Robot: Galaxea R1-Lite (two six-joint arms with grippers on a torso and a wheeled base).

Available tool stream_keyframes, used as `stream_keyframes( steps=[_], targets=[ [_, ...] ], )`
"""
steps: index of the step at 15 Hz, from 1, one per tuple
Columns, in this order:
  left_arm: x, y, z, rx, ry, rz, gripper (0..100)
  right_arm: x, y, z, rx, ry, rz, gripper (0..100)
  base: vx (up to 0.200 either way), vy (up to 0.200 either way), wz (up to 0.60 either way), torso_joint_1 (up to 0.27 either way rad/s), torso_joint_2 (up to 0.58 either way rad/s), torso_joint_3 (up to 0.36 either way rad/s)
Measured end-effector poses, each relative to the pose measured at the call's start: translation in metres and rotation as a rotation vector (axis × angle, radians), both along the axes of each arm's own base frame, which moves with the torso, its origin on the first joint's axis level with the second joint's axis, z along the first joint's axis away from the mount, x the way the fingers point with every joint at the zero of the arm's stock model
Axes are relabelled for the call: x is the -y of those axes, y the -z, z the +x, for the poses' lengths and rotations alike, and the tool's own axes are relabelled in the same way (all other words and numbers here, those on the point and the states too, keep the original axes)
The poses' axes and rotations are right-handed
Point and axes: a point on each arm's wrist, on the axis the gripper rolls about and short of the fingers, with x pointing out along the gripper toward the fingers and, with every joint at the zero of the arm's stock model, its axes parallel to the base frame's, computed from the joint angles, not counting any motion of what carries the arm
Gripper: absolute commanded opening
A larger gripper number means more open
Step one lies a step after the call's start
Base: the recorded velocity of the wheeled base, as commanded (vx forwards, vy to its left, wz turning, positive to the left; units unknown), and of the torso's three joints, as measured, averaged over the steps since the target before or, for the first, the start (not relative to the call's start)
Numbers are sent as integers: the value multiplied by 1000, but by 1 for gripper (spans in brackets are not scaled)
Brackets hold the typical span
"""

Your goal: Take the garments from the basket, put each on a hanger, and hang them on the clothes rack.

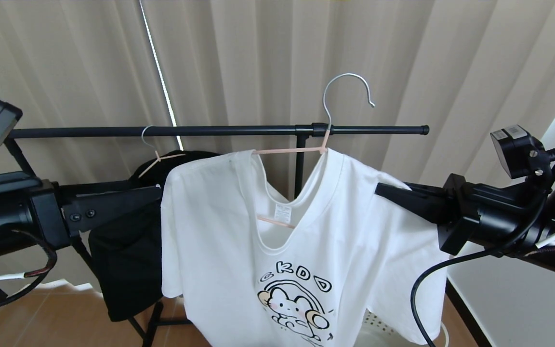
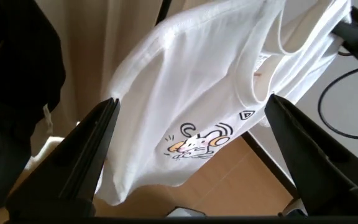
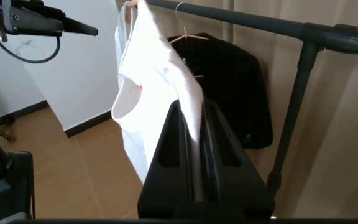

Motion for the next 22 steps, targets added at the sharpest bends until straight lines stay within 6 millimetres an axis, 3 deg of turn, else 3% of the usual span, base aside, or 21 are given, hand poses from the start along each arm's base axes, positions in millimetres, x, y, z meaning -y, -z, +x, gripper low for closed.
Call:
stream_keyframes(
  steps=[4, 11, 16, 22],
  targets=[
    [16, -27, 14, 24, 75, -3, 100, -2, 3, -3, -7, -22, -4, 0, 0, 0, 0, 0, 0, 0],
    [46, -58, 65, -37, 176, 98, 100, -3, 2, -4, -4, -28, -4, 0, 0, 0, 0, 0, 0, 0],
    [67, -61, 100, 47, 347, 260, 100, -3, 3, -3, -4, -27, -5, 0, 0, 0, 0, 0, 0, 0],
    [82, -58, 104, 184, 610, 361, 100, -3, 3, -3, -3, -28, -6, 0, 0, 0, 0, 0, 0, 0]
  ],
)
